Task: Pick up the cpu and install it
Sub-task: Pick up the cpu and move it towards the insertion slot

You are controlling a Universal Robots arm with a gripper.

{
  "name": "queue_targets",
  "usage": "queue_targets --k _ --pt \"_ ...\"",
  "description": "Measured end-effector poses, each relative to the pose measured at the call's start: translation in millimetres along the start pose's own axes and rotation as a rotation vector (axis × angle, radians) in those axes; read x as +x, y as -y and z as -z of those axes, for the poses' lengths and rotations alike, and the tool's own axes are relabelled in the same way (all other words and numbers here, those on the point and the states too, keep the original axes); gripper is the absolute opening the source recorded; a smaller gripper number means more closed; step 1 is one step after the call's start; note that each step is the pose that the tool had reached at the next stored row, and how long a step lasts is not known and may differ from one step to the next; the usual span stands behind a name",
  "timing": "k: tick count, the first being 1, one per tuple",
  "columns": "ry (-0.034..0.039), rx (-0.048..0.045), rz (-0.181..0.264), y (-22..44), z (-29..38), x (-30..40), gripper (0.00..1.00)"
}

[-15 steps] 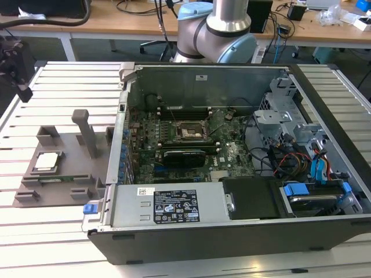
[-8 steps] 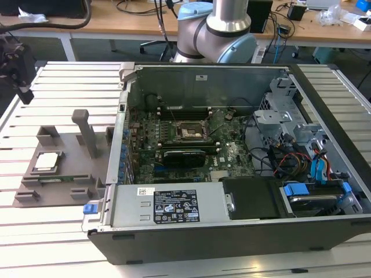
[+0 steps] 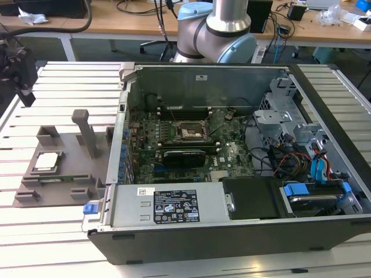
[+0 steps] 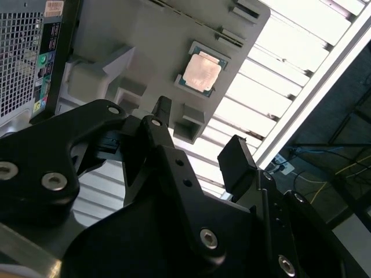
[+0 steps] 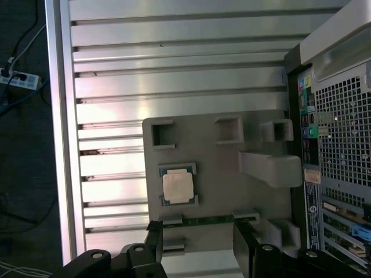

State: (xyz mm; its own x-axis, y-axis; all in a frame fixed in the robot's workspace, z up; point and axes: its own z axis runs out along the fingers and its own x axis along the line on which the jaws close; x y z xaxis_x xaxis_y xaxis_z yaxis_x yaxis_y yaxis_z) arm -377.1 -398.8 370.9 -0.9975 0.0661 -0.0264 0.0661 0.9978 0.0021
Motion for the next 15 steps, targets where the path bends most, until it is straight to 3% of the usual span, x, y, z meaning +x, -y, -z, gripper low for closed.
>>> queue_targets --k 15 --pt "0.0 0.0 0.0 0.0 -5.6 0.1 0.6"
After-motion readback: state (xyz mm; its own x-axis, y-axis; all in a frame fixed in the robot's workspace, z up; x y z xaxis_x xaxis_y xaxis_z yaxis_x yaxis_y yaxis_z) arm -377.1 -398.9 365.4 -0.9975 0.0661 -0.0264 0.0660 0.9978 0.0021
